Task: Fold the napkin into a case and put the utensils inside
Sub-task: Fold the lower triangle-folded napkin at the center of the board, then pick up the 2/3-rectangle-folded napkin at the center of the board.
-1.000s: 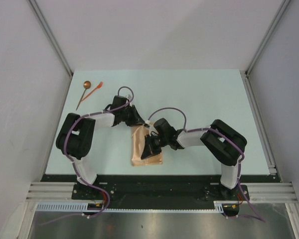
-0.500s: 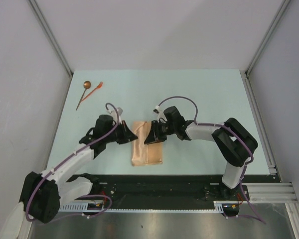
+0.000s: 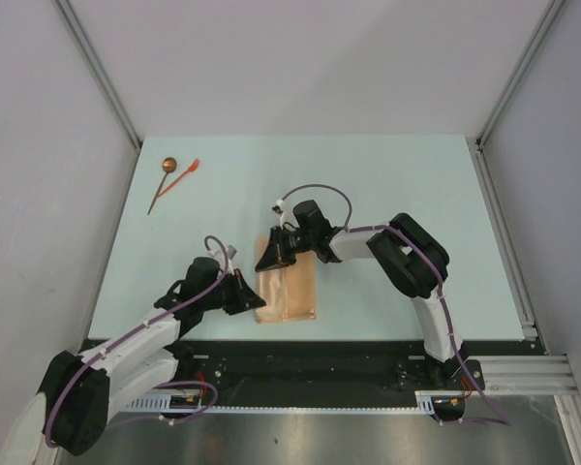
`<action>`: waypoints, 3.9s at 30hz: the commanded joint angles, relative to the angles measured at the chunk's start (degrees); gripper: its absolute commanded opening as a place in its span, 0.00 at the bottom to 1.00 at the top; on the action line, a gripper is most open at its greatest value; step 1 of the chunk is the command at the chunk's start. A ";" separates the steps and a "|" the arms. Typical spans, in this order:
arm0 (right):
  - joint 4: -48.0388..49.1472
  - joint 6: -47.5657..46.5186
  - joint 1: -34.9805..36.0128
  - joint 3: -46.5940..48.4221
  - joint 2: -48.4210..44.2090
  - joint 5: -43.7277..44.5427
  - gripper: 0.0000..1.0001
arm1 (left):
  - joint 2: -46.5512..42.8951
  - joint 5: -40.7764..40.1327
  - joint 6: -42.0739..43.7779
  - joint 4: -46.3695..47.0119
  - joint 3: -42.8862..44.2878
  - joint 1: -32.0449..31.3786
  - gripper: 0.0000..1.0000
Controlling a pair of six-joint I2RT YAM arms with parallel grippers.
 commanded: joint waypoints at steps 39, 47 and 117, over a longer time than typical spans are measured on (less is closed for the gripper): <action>-36.10 -11.70 -11.16 -5.52 -25.00 20.40 0.79 | 9.87 -7.69 7.48 -4.10 19.67 -6.53 0.59; -37.79 -9.94 -25.50 -23.69 -40.58 27.17 0.96 | 27.17 -38.55 2.31 -21.02 38.65 -29.82 0.78; 5.19 7.02 -10.66 -29.96 -18.97 8.81 0.92 | 34.93 -47.81 -4.73 -33.81 42.63 -42.49 0.00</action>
